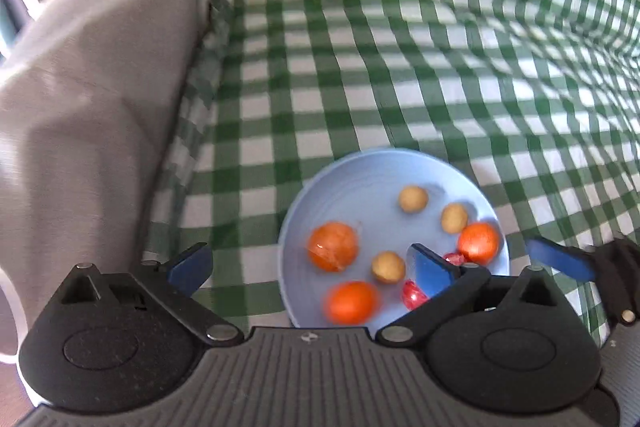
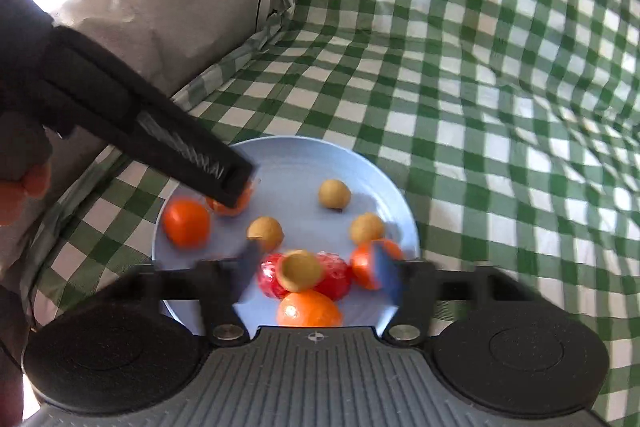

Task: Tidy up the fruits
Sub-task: 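Open both grippers to drop the fruits into the plate, then lift both tools away from the plate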

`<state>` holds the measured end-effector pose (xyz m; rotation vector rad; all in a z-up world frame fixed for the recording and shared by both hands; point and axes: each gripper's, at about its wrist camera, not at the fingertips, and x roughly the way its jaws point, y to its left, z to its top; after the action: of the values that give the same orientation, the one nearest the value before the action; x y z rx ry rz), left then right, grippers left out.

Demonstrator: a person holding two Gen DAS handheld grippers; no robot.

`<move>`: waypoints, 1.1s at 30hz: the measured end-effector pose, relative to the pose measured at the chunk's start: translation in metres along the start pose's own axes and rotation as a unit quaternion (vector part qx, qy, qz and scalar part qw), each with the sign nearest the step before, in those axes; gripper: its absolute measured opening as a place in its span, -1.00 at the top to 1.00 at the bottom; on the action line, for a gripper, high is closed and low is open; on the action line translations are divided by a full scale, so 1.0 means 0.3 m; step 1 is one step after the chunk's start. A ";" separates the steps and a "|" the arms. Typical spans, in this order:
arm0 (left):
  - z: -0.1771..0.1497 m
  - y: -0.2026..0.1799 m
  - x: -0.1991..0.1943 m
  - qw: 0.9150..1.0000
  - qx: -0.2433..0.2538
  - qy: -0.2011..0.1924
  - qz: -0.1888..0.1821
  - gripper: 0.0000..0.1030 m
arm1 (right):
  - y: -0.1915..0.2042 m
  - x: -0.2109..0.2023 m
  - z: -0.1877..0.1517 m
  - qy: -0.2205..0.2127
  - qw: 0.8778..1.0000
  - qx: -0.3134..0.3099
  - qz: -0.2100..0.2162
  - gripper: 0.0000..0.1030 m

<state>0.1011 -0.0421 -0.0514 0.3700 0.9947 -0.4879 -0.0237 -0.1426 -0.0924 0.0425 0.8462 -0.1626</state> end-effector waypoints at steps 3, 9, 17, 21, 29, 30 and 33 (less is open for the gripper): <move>-0.028 0.006 -0.057 1.000 0.003 0.012 0.012 -0.99 | 0.003 -0.077 -0.020 -0.002 1.000 0.007 -0.011 -0.85; -0.157 -0.004 -0.202 0.999 0.020 0.010 0.031 -0.99 | 0.055 -0.241 -0.111 0.016 0.999 0.045 -0.014 -0.98; -0.321 0.013 -0.350 0.999 0.011 0.000 0.043 -0.99 | 0.125 -0.403 -0.192 -0.012 0.997 0.055 -0.048 -0.98; -0.355 0.023 -0.396 0.999 0.000 -0.014 0.050 -0.99 | 0.120 -0.467 -0.198 -0.039 0.995 0.062 -0.065 -0.98; -0.373 0.005 -0.459 0.998 0.008 -0.031 0.047 -0.99 | 0.124 -0.545 -0.204 -0.066 0.994 0.059 -0.068 -0.98; -0.374 0.002 -0.464 0.998 0.010 -0.032 0.046 -0.99 | 0.126 -0.550 -0.205 -0.067 0.994 0.059 -0.068 -0.99; -0.375 -0.006 -0.469 0.998 0.013 -0.033 0.045 -0.99 | 0.133 -0.559 -0.205 -0.073 0.993 0.056 -0.070 -0.98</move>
<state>-0.0428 0.0446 0.0140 0.4177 0.9036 -0.4288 -0.1722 -0.0758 -0.0087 0.0764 0.6938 -0.3410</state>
